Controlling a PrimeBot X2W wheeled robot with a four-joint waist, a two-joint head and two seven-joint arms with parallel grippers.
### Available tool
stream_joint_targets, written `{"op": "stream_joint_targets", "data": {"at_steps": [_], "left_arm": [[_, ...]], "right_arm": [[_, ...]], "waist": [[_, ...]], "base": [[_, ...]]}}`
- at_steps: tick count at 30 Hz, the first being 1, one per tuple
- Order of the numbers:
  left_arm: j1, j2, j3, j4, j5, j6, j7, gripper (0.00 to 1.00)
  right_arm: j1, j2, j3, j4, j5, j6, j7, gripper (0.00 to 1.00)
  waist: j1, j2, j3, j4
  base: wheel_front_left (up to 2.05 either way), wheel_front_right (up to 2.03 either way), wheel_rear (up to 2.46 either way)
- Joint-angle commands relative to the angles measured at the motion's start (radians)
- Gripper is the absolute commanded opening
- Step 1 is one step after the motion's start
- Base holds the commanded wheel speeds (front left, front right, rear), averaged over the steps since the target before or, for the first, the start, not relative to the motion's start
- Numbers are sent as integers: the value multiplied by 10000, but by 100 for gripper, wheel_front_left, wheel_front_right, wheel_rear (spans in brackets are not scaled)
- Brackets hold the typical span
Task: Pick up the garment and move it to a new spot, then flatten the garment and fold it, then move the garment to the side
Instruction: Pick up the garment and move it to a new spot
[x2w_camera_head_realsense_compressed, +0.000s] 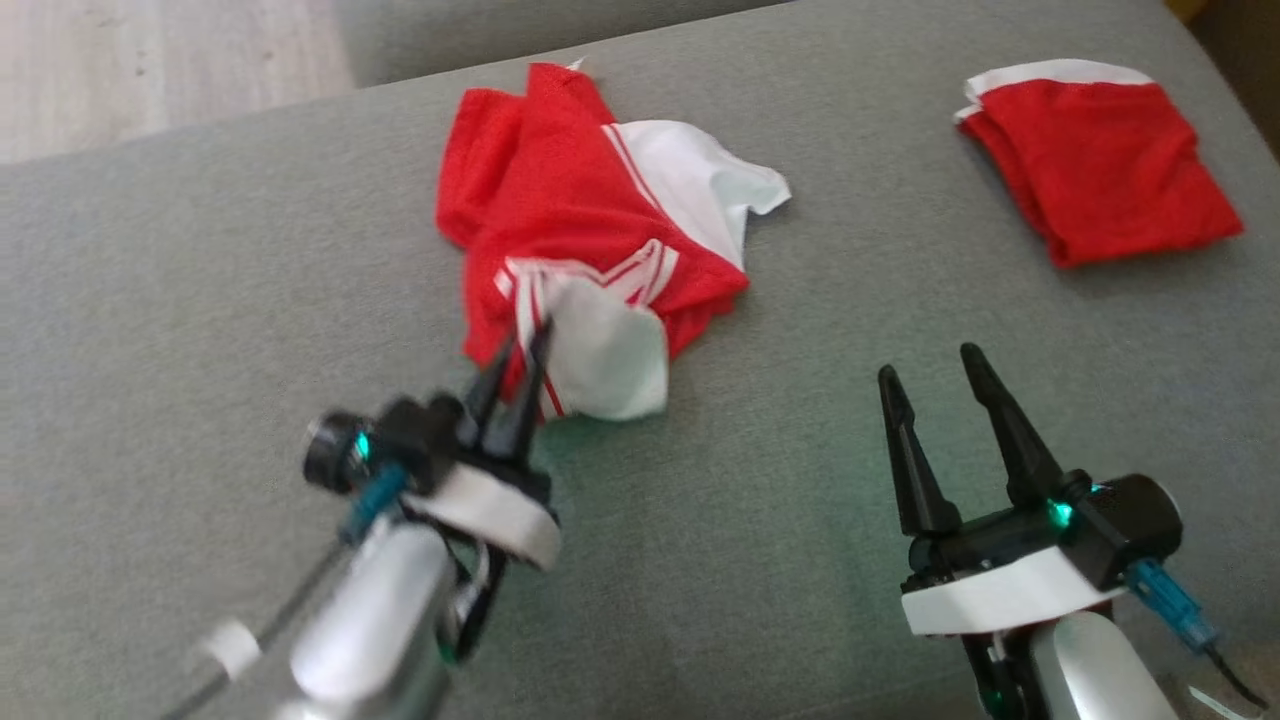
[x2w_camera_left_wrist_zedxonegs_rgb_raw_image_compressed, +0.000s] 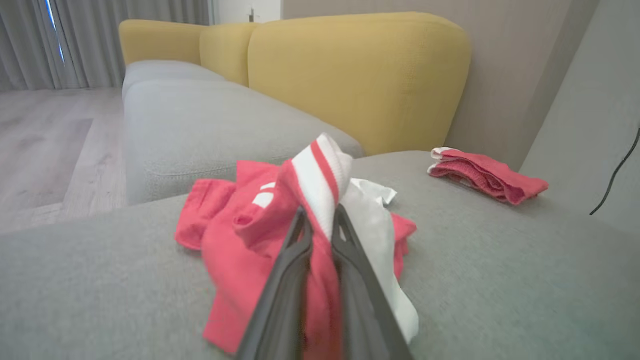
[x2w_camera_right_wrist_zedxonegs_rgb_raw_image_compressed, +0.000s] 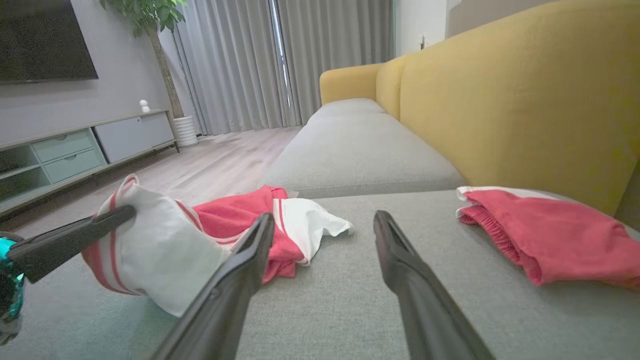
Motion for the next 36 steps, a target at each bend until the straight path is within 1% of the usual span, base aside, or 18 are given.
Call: {"op": "stream_joint_targets", "data": {"at_steps": [1,4,5,6,10,12,14,21,28,32,36], "left_arm": [[-25,-11,503,-574,241,117,-107,0],[851,-340,935,-1205,671,339,-108,0],[1145,-423,1084,-1397,811,436,-108,83],[1425,-480,1165,-1578,961,455,-108,100],[2553,-637,1637,-2122,1360,717,-109,100],[3068,-675,1782,-2370,1516,719,-109,100],[3548,-699,2034,-2679,1671,815,-109,100],[5172,-797,3420,-4089,2068,1214,-110,100],[6604,-899,4307,-4992,2304,1226,-110,100],[7067,-925,4455,-5301,2480,1291,-110,100],[7467,-939,4412,-5420,2594,1200,-110,100]], "right_arm": [[-206,66,189,-162,51,67,-108,100],[-73,72,192,119,55,67,-108,100],[-5,74,202,235,45,67,-108,100],[58,75,221,346,33,67,-108,100],[343,62,294,777,12,67,-108,100],[471,44,308,938,-6,67,-108,100],[580,41,264,1076,-22,67,-108,100],[1116,69,-197,1284,20,67,-108,100],[1669,108,-711,1274,-171,67,-108,100],[1819,120,-799,1221,-274,67,-108,100],[1972,130,-921,1127,-297,67,-109,100]], "waist": [[-2,0,-89,177],[-2,0,-432,361],[-2,0,-602,425],[-2,0,-759,475],[-2,0,-1528,732],[-2,0,-1786,879],[-2,0,-2016,1031],[-2,0,-2590,1547],[-2,0,-2866,1835],[-2,0,-2922,1896],[-2,0,-2974,1979]], "base": [[0,0,0],[0,0,0],[0,0,0],[0,0,0],[0,0,0],[0,0,0],[0,0,0],[0,0,0],[0,0,0],[0,0,0],[0,0,0]]}}
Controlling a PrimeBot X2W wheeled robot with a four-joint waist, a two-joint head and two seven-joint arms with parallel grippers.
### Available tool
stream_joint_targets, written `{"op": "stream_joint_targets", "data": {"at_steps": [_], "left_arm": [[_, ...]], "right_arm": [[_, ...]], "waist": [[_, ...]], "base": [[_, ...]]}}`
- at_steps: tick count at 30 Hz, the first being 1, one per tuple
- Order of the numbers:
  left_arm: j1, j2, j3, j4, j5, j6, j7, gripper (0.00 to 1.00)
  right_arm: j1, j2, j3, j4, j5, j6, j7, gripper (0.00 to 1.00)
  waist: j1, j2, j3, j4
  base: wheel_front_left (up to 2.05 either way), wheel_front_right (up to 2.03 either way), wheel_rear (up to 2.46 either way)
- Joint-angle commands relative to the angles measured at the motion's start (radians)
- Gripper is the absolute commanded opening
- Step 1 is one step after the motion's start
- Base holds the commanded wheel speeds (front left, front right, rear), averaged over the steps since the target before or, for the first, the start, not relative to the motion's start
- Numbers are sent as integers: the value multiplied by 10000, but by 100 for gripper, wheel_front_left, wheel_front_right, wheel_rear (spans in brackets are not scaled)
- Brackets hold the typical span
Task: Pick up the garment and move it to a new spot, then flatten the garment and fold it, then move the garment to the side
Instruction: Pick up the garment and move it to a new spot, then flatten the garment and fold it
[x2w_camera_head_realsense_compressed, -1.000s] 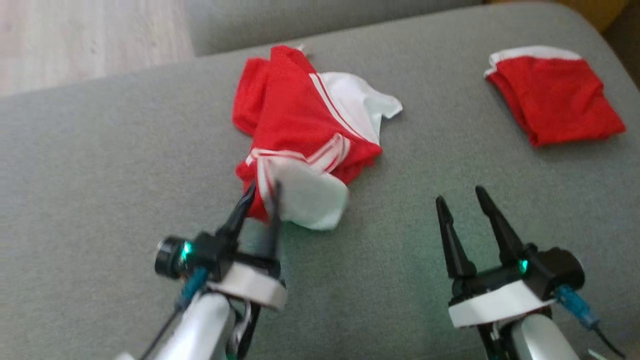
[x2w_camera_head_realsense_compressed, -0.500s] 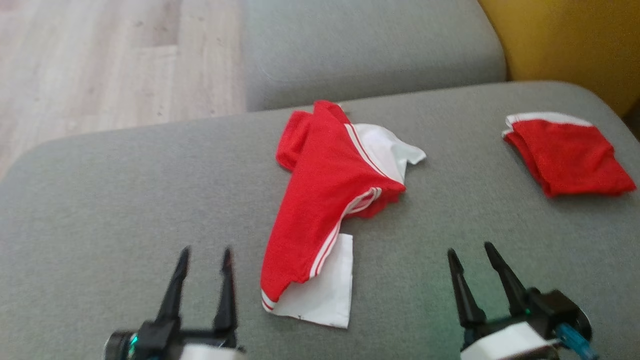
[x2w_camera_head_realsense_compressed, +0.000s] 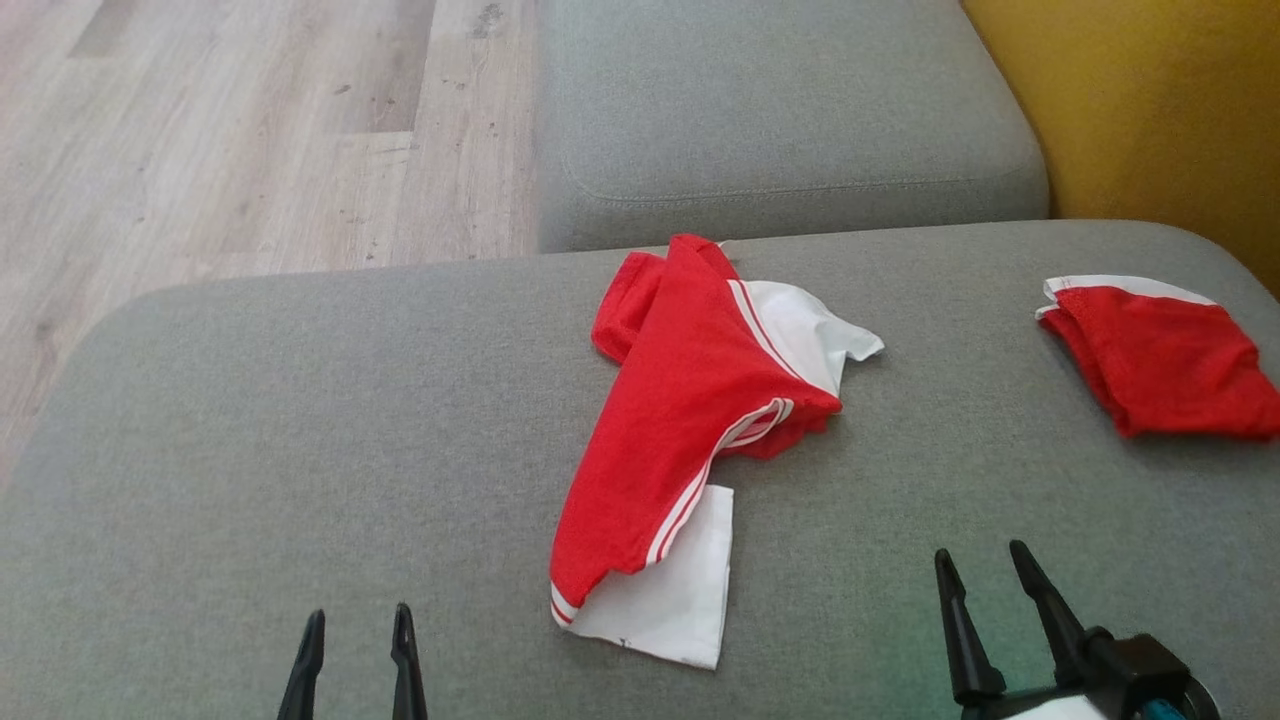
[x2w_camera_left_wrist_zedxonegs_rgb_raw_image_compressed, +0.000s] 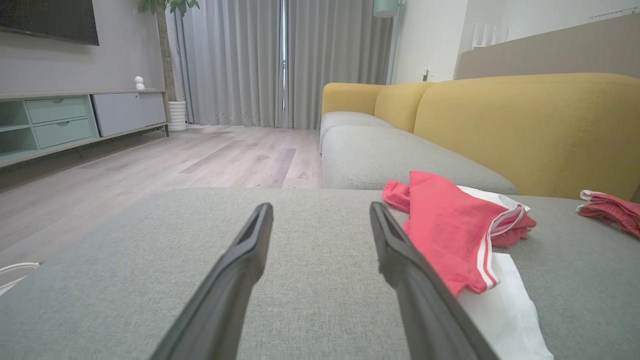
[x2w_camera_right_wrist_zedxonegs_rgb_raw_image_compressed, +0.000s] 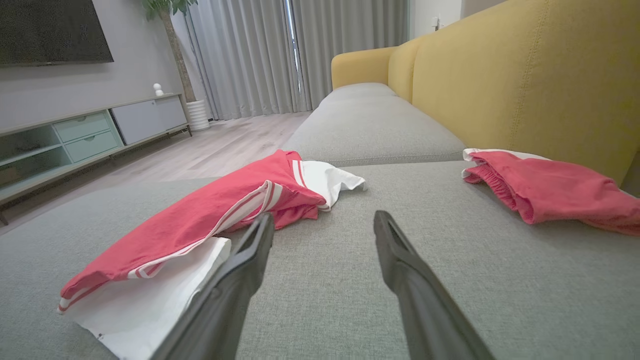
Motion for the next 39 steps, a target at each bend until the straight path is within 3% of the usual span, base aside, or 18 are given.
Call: {"op": "stream_joint_targets", "data": {"at_steps": [1,25,31,39], "left_arm": [[-378,-114,281,-411,117,-35,-93,100],[-607,-119,151,-332,-87,-13,-93,100],[-1634,-119,-437,55,47,-599,-93,100],[-4530,-120,-2232,1646,464,-1471,-93,100]], "right_arm": [[-276,-52,195,-363,-10,67,-110,100],[-359,-48,217,-429,142,67,-111,100],[-585,-47,410,-594,51,67,-111,100],[-1066,-47,712,-839,-15,67,-111,100]], "waist": [[1,-1,-5,19],[1,-1,294,-173],[1,-1,917,-588],[1,-1,2067,-1298]], "base": [[0,0,0],[0,0,0],[0,0,0],[0,0,0]]}}
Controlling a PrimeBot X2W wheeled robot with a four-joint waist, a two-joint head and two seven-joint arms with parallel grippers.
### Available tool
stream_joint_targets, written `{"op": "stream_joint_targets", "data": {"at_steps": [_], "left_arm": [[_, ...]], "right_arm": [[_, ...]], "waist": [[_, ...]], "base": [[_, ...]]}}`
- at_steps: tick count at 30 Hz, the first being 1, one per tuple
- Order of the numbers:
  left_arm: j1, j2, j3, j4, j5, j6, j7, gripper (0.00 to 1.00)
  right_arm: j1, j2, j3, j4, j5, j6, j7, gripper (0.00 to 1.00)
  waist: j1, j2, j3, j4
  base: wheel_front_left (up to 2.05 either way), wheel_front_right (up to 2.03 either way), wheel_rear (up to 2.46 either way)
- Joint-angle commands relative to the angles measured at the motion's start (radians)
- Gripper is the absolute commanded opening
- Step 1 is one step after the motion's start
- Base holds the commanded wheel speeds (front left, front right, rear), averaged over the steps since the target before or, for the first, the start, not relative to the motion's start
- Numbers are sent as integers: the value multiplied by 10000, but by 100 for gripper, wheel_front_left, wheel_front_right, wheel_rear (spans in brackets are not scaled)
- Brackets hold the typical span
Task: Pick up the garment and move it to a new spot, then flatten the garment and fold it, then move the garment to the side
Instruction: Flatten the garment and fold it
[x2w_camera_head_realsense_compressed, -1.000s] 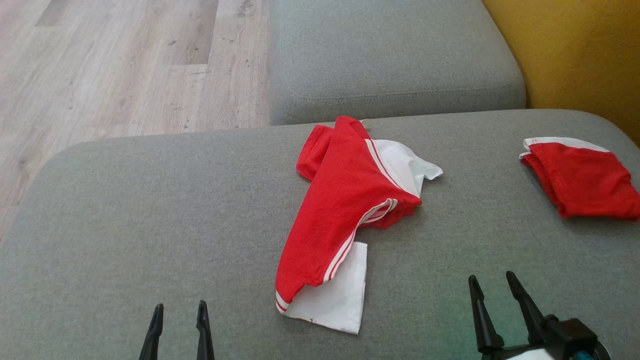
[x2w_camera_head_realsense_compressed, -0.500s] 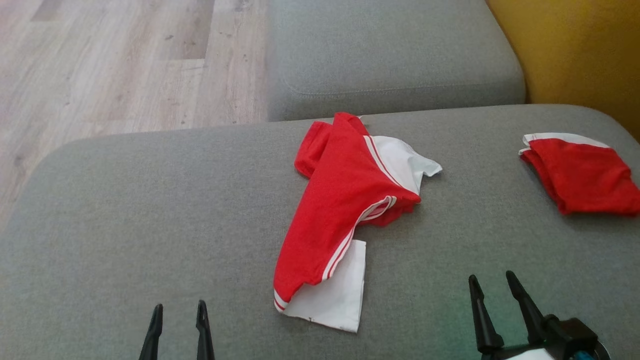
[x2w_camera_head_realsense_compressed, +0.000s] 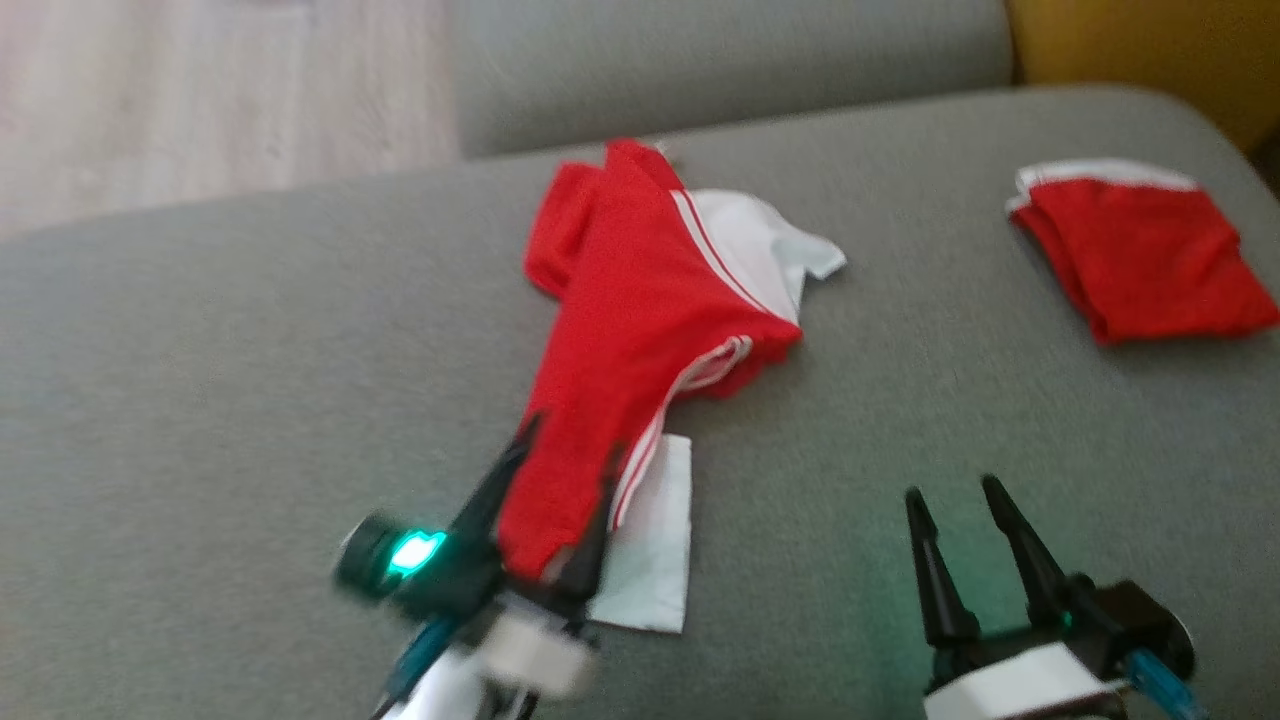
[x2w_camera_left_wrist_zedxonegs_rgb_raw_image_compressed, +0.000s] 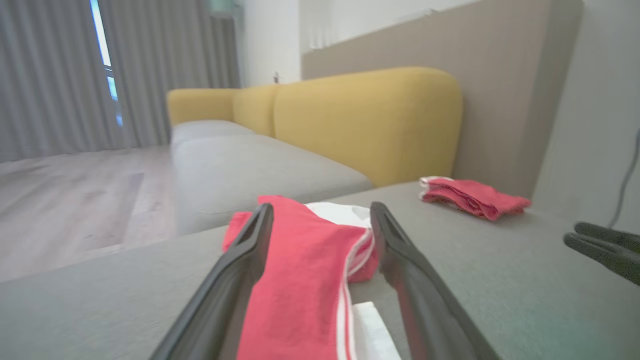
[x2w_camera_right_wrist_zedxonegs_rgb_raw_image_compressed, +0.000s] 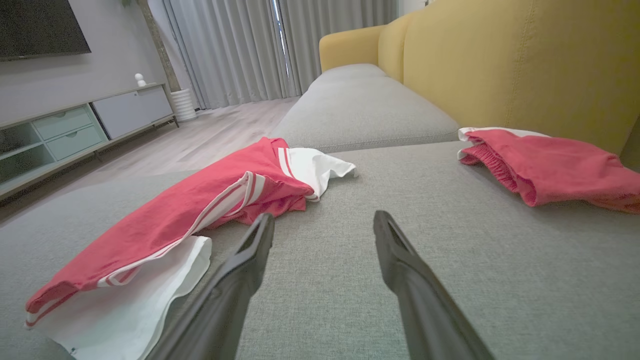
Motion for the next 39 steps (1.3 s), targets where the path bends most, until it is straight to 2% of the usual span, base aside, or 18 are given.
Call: {"op": "stream_joint_targets", "data": {"at_steps": [1,6,10,14,18,22,25,27,28,29,34,39], "left_arm": [[-749,-79,32,65,105,-56,-82,100],[-3091,-79,-1531,2558,429,-333,112,100],[-4509,-79,-2082,4330,989,219,484,100],[-5457,-78,-2343,5617,1524,775,286,100],[-6035,-78,-2490,6618,1642,818,91,100],[-6460,-78,-2409,7163,1560,1116,-36,100],[-6593,-78,-2440,7103,1324,1035,-71,47],[-6584,-79,-2497,6780,1136,911,-75,34],[-6538,-79,-2510,6650,960,753,-77,20],[-6518,-79,-2529,6485,789,603,-77,0],[-6814,-79,-2839,5587,249,-96,-79,0],[-8125,-70,-3036,5120,-120,-568,-63,0]], "right_arm": [[-537,-51,330,-346,-99,67,-111,100],[-1051,-51,531,-422,-57,67,-111,100],[-1329,-51,574,-494,66,67,-111,100],[-1423,-51,606,-476,139,67,-111,100],[-1509,-51,697,-426,195,67,-111,100],[-1618,-51,764,-392,260,67,-111,100],[-1666,-51,763,-363,276,67,-111,100],[-1641,-51,733,-321,267,67,-111,100],[-1615,-51,728,-290,258,67,-111,100],[-1583,-51,730,-257,251,67,-111,100],[-1434,-51,803,-210,326,67,-111,100],[-1288,-51,926,-149,415,67,-111,100]], "waist": [[-2,0,617,-489],[-2,0,1452,-1127],[-2,0,1944,-1560],[-2,0,2178,-1796],[-2,0,2270,-1966],[-2,0,2308,-2098],[-2,0,2256,-2134],[-2,0,2156,-2119],[-2,0,2077,-2115],[-2,0,1993,-2109],[-2,0,1479,-2096],[-2,0,885,-2181]], "base": [[0,0,0],[0,0,0],[0,0,0],[0,0,0],[0,0,0],[0,0,0],[0,0,0],[0,0,0],[0,0,0],[0,0,0],[0,0,0],[0,0,0]]}}
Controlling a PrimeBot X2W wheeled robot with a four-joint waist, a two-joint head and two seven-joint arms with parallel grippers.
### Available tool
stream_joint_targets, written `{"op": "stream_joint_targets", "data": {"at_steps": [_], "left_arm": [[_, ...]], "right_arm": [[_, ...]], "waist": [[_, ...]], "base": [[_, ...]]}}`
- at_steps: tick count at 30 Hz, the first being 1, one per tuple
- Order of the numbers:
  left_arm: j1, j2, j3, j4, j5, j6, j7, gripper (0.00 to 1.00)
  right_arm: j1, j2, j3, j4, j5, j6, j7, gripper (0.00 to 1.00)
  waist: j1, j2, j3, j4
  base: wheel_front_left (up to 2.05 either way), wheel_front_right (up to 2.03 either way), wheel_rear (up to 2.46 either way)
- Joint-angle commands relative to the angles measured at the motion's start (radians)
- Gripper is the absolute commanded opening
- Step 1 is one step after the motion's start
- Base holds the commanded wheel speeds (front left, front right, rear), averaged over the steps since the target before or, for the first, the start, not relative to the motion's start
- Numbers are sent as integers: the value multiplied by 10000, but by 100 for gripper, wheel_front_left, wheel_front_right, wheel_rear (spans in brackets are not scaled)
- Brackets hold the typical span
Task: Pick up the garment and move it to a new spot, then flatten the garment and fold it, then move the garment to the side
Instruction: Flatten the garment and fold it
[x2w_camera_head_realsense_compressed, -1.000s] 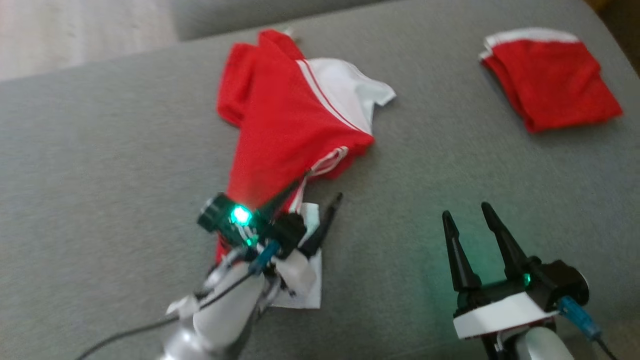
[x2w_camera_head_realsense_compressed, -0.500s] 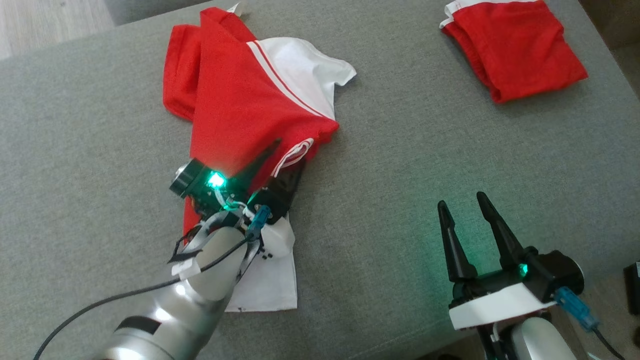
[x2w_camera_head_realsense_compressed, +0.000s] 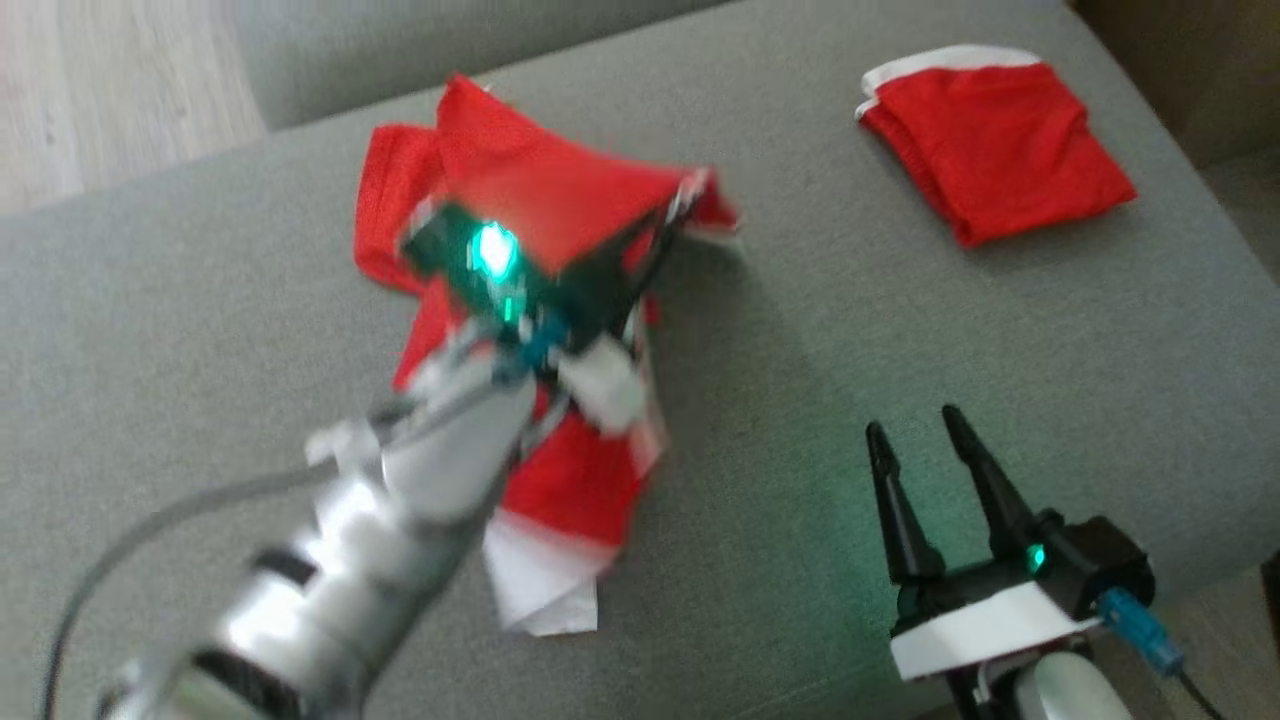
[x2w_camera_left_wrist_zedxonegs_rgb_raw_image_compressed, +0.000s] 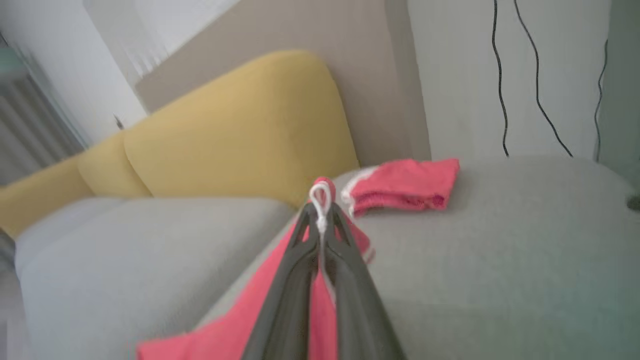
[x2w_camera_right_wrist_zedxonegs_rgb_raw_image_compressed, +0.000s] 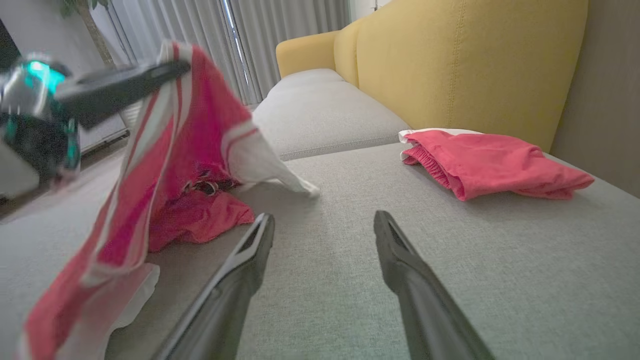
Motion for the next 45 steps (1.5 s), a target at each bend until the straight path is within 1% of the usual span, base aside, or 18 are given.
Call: {"op": "stream_joint_targets", "data": {"at_steps": [1,6,10,12,14,16,19,22,26,29,33,36,40,41,42,43,44,45], "left_arm": [[-1552,117,177,-464,-174,-149,-26,0],[-3303,603,204,-516,-395,-254,220,0],[-4837,1072,483,-486,-975,-273,368,0],[-5174,1331,596,-488,-1333,-275,412,0],[-5067,1605,740,-544,-1758,-277,424,0],[-4530,1935,821,-677,-2180,-277,416,0],[-3152,2670,978,-976,-2612,-245,336,0],[-1357,3393,1359,-1470,-3173,-30,191,0],[1200,4209,2074,-2444,-3974,615,37,0],[3008,4694,2652,-3024,-4547,1063,-30,0],[5054,4830,3333,-3923,-5155,1570,-78,0],[5814,4642,3562,-4375,-5309,1811,-88,0],[6498,4379,3762,-4824,-5137,2139,-92,0],[6643,4305,3806,-4844,-5120,2249,-92,11],[6766,4226,3872,-4853,-5125,2370,-92,41],[6871,4165,3944,-4854,-5105,2513,-93,100],[6942,4137,4015,-4846,-5026,2699,-93,100],[6977,4142,4102,-4846,-4819,3010,-93,100]], "right_arm": [[76,-49,339,-202,115,67,-111,100],[235,-49,443,-102,144,67,-111,100],[425,-49,340,-106,137,67,-111,100],[517,-49,238,-140,132,67,-111,100],[585,-49,122,-197,130,67,-111,100],[631,-49,9,-260,127,67,-111,100],[700,-49,-150,-324,110,67,-111,100],[791,-49,-300,-374,80,67,-111,100],[857,-49,-490,-430,3,67,-111,100],[844,-49,-496,-448,-36,67,-111,100],[741,-49,-485,-434,-96,67,-111,100],[744,-49,-508,-427,-123,67,-111,100],[812,-49,-488,-373,-173,67,-111,100],[826,-49,-472,-355,-183,67,-111,100],[835,-49,-452,-340,-188,67,-111,100],[838,-49,-430,-328,-190,67,-111,100],[832,-49,-412,-319,-189,67,-111,100],[822,-49,-398,-315,-185,67,-111,100]], "waist": [[1,0,-439,-108],[1,0,-855,-255],[1,0,-1050,-205],[1,0,-1100,-109],[1,0,-1099,40],[1,0,-1053,249],[1,0,-979,647],[1,0,-902,1052],[1,0,-771,1601],[1,0,-695,1932],[1,0,-571,2294],[1,0,-573,2406],[1,0,-642,2504],[1,0,-665,2510],[1,0,-686,2509],[1,0,-706,2501],[1,0,-715,2489],[1,0,-720,2475]], "base": [[0,0,0],[0,0,0],[0,0,0],[0,0,0],[0,0,0],[0,0,0],[0,0,0],[0,0,0],[0,0,0],[0,0,0],[0,0,0],[0,0,0],[0,0,0],[0,0,0],[0,0,0],[0,0,0],[0,0,0],[0,0,0]]}}
